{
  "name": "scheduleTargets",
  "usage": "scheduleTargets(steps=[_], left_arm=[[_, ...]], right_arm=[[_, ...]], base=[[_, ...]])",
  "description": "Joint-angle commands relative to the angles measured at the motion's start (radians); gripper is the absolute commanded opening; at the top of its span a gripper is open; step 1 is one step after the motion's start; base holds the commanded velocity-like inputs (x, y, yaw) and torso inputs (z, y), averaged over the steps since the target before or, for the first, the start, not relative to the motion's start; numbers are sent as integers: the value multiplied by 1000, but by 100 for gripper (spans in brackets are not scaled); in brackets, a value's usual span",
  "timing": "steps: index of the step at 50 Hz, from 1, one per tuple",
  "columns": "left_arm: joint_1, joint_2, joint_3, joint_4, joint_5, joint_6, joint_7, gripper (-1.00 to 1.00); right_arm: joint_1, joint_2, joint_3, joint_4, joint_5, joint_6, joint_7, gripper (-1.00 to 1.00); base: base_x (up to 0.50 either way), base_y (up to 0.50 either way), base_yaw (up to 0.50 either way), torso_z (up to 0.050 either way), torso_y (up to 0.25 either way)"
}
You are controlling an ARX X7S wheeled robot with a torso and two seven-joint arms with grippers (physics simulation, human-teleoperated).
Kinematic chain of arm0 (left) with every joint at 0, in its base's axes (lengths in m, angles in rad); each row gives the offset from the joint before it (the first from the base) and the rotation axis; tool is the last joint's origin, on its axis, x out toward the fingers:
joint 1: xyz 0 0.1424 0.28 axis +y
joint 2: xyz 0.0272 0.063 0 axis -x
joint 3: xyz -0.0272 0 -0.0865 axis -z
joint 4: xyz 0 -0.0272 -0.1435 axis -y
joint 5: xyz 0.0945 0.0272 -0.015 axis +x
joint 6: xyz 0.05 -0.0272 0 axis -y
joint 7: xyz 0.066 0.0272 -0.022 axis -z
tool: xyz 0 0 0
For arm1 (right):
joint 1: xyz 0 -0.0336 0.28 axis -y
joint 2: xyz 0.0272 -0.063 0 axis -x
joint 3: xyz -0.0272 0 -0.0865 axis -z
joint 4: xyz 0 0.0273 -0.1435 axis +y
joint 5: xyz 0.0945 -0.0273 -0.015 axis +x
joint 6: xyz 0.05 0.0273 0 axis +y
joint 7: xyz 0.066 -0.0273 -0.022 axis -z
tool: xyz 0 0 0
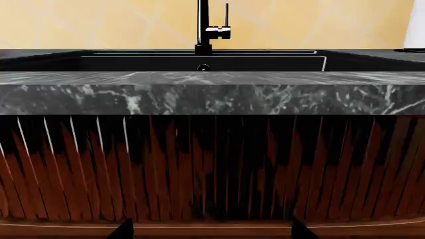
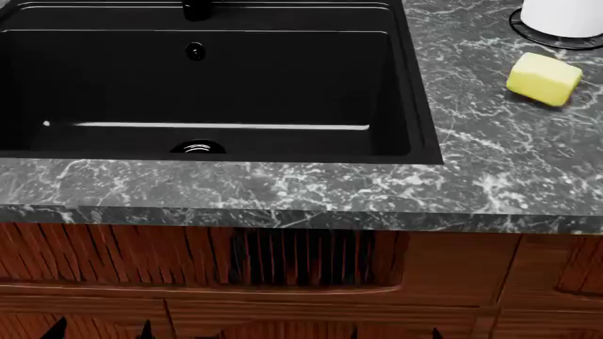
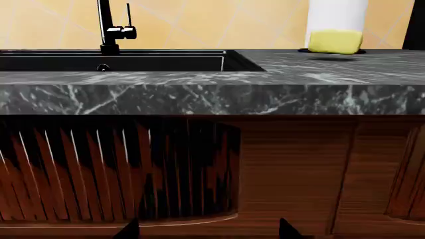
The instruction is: Pick the pan and sponge and place them into the sink. Then turn on the water.
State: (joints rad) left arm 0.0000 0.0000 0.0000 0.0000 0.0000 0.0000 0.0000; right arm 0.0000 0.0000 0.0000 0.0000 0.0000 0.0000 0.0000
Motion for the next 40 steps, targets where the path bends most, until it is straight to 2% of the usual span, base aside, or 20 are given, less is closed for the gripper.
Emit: scheduleTargets(steps=[1,3,15,19,20,21,40], left_arm=[[-16,-9,24,-14,-20,-12,-33,100],[-25,-23,30,-36,-12,-46,-83,100],[4,-62,54,-6,-26,-8,-124,100],[23,-81,51,0,-29,-4,-123,100],[21,-20,-17,-3,42,-14,-54,100],[13,-20,-6,-4,41,-24,-62,100],[37,-81,16,8,-20,-23,-88,100]], right_arm=[[0,16,-24,-1,10,5,20,100],[1,24,-39,-2,13,11,30,100],[-3,56,-82,-10,25,3,61,100],[-2,60,-87,-9,28,5,69,100],[-4,11,-30,-9,-20,4,12,100],[-4,17,-37,-9,-18,2,20,100],[-1,62,-89,-3,17,-3,72,100]], base=[[0,0,0,0,0],[0,0,0,0,0],[0,0,0,0,0],[0,0,0,0,0],[0,0,0,0,0],[0,0,0,0,0],[0,0,0,0,0]])
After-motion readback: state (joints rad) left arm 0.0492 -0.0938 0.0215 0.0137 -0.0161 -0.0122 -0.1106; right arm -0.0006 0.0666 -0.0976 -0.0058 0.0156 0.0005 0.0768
